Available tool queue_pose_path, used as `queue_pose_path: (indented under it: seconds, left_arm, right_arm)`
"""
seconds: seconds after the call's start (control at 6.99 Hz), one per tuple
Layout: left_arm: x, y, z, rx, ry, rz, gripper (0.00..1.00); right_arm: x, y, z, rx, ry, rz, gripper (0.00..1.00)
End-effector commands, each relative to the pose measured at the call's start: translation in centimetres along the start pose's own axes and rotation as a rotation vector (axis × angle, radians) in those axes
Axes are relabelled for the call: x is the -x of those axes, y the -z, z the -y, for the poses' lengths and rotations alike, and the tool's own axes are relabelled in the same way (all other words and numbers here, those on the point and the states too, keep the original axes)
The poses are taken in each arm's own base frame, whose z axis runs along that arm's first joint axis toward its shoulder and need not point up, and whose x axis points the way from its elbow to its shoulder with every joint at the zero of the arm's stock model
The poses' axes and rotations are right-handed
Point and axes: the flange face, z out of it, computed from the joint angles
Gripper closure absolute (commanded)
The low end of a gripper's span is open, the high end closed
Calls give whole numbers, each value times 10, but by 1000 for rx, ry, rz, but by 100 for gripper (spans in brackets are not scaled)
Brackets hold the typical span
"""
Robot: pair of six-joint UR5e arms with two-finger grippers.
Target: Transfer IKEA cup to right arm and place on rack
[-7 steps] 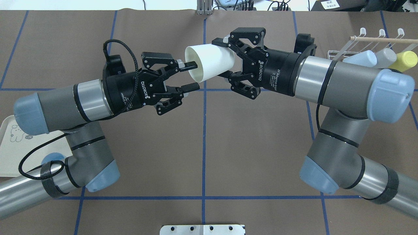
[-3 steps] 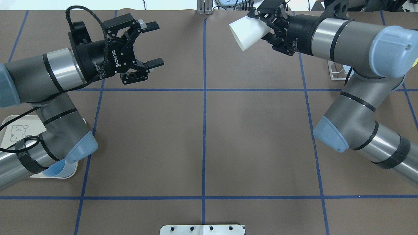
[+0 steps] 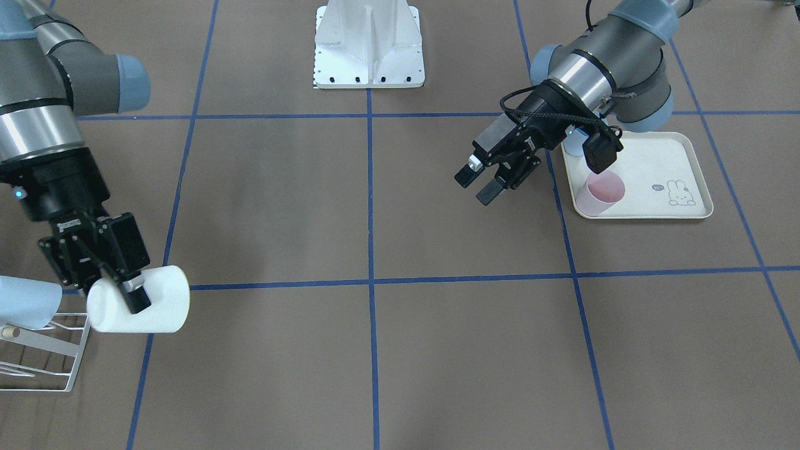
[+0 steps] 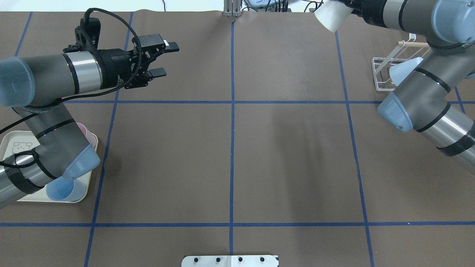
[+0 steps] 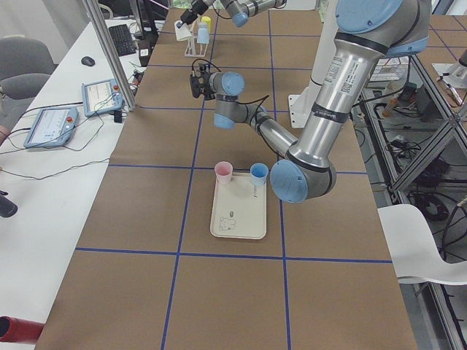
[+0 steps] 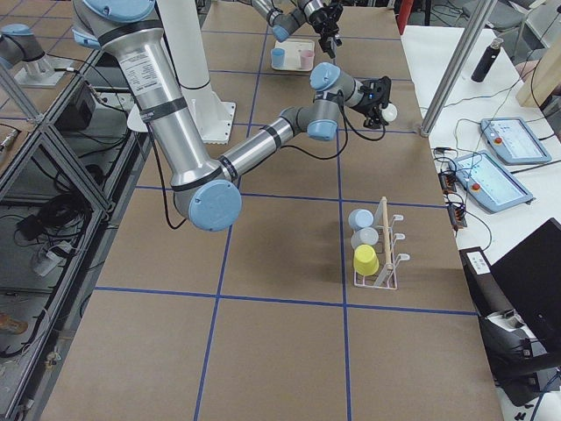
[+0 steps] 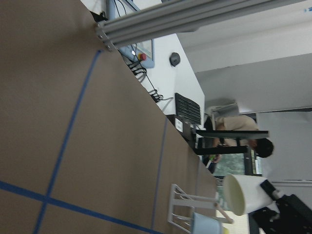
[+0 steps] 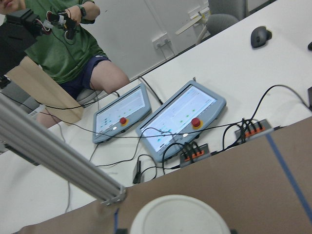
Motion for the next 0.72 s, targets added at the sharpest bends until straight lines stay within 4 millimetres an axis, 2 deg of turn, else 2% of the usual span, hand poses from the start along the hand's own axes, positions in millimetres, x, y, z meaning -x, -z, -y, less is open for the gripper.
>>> queue_pose_path:
  seconds: [0.0, 0.14, 0.29, 0.43, 0.57]
  left_arm:
    - [26, 4, 38, -73, -187, 238, 0]
    - [40, 6, 49, -78, -292, 357, 0]
    - [51, 15, 56, -76, -347, 439, 0]
    - [58, 18, 58, -67, -381, 470, 0]
    - [60, 18, 58, -66, -381, 475, 0]
  right_arm:
    - [-75, -25, 61, -58, 175, -168, 97]
    - [-104, -35, 73, -58, 223, -226, 97]
    - [-124, -39, 76, -54, 227, -264, 97]
    - [-161, -41, 66, -31, 226, -314, 97]
    - [-184, -38, 58, -22, 226, -346, 97]
